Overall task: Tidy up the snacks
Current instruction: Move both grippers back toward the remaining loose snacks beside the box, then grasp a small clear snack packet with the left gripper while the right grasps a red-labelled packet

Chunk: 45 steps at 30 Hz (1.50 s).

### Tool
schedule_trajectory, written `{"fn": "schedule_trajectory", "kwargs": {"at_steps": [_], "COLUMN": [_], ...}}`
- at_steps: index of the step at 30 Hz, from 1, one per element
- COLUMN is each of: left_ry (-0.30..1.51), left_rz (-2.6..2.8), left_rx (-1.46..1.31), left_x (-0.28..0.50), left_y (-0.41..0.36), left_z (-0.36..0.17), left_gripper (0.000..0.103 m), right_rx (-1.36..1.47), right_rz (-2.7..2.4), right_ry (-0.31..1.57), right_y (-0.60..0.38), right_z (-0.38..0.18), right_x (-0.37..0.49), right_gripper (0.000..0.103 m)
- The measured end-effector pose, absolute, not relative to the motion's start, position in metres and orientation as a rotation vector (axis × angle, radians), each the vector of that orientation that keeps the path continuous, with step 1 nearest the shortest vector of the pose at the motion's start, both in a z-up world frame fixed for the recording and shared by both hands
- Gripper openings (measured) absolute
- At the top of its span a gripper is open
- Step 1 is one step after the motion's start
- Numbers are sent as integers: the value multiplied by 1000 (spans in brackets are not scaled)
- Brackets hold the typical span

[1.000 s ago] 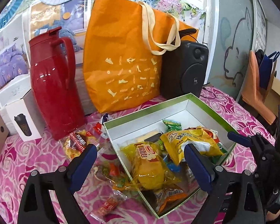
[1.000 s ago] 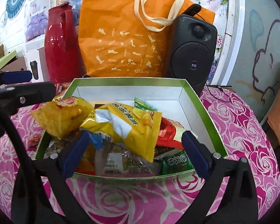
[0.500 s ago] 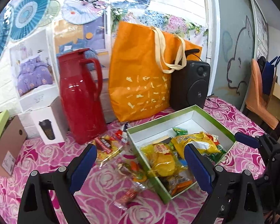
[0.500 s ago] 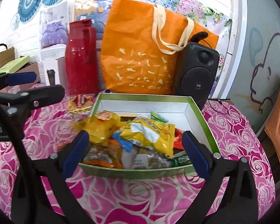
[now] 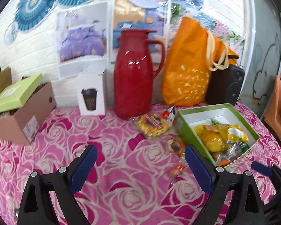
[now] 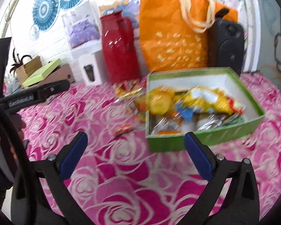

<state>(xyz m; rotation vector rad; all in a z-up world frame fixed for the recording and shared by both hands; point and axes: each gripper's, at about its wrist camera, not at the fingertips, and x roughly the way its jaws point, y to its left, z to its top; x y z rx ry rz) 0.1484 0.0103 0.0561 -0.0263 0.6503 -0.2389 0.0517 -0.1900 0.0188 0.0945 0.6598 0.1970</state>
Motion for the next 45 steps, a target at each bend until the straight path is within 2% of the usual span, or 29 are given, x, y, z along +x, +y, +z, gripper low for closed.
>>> {"fn": "schedule_trajectory", "kwargs": {"at_steps": [8, 9, 12, 13, 20, 21, 22, 29, 30, 32, 37, 40, 42, 44, 45], "left_ry": [714, 711, 699, 694, 677, 683, 687, 726, 736, 763, 835, 893, 923, 906, 910], "left_rz": [-274, -277, -270, -264, -265, -273, -282, -419, -439, -482, -561, -567, -543, -521, -546], "left_rx": [-37, -43, -60, -63, -57, -54, -53, -28, -24, -24, -68, -77, -82, -77, -94], "left_x": [161, 163, 164, 165, 168, 172, 175, 202, 206, 217, 247, 265, 273, 273, 271], "left_y": [15, 16, 25, 29, 54, 54, 53, 7, -3, -25, -72, -89, -93, -89, -84], "left_z": [29, 29, 29, 30, 30, 30, 29, 18, 15, 6, -16, -30, -40, -44, -45], "left_gripper": [96, 96, 96, 96, 96, 96, 96, 94, 93, 89, 79, 64, 43, 30, 28], "right_rx": [142, 156, 181, 187, 223, 226, 234, 180, 153, 120, 62, 77, 90, 104, 121], "right_rz": [218, 222, 205, 187, -33, -54, -54, 39, 45, 46, -9, -12, -14, -6, 4], "right_ry": [802, 815, 848, 857, 847, 855, 864, 853, 851, 855, 862, 867, 863, 862, 862], "right_y": [-155, -149, -131, -126, -108, -110, -112, -138, -142, -152, -180, -193, -197, -198, -199], "right_z": [-17, -20, -31, -36, -57, -62, -65, -66, -65, -66, -69, -69, -66, -64, -62], "right_x": [66, 69, 86, 93, 137, 143, 146, 108, 100, 84, 63, 64, 64, 65, 66], "right_gripper": [100, 96, 72, 68, 67, 49, 18, 18, 18, 10, 9, 10, 14, 29, 40]}}
